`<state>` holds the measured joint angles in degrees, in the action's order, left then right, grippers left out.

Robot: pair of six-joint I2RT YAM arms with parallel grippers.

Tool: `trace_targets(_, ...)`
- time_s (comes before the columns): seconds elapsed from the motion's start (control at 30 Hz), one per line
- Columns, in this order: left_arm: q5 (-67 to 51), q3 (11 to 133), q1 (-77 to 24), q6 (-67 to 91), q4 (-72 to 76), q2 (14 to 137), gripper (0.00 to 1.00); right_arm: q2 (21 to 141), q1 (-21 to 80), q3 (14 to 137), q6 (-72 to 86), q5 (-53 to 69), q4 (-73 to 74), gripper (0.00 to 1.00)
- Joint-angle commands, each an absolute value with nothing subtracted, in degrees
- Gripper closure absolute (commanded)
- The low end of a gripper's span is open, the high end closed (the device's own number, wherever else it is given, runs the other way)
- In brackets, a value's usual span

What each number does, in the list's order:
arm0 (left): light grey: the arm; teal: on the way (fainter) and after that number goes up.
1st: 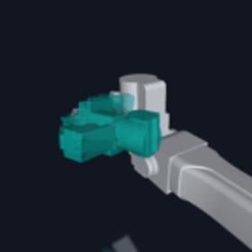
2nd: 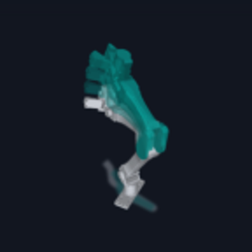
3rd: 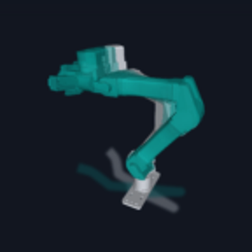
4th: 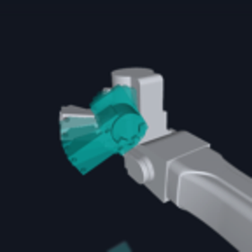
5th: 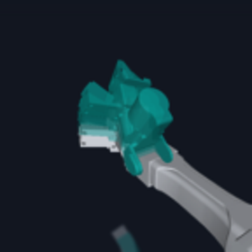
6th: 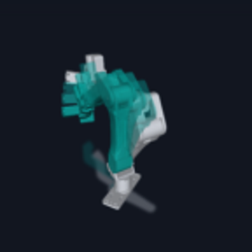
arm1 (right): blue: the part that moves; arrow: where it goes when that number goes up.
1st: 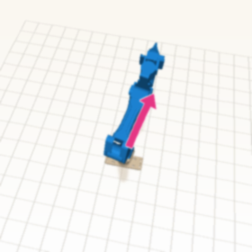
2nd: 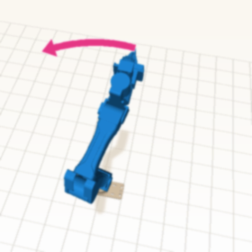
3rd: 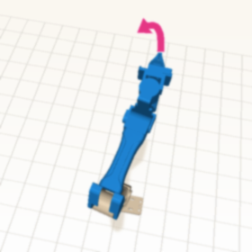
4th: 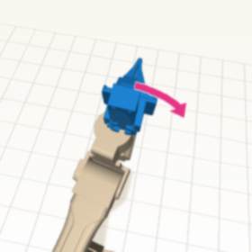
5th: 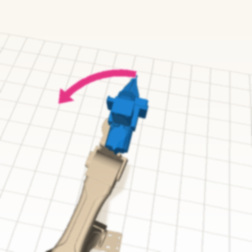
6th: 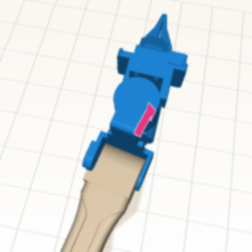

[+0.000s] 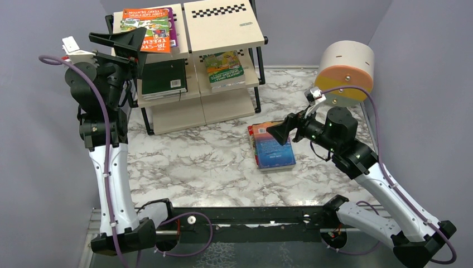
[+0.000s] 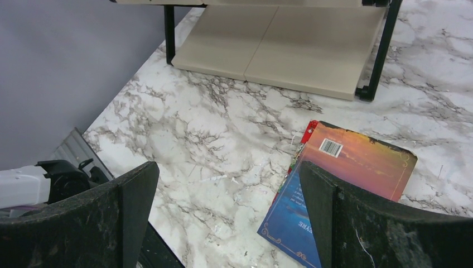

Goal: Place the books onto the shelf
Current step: Place the book on the shelf.

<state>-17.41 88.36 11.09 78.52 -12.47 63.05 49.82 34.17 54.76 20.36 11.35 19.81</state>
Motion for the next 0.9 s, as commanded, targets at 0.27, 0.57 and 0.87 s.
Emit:
trace_targets(0.27,-17.6,86.8,11.6,76.9,-19.5,54.5,0.22,46.1,34.4,52.6,20.6,13.5,18.4,0.05)
trace_targets(0.57,-17.7,90.1,11.6,66.2,-26.0,55.2,0.54,43.9,34.4,52.2,20.1,13.8,19.5,0.05)
trace_targets(0.87,-13.8,101.6,11.6,48.7,-37.7,61.4,0.58,43.2,34.3,51.7,20.0,13.6,20.4,0.05)
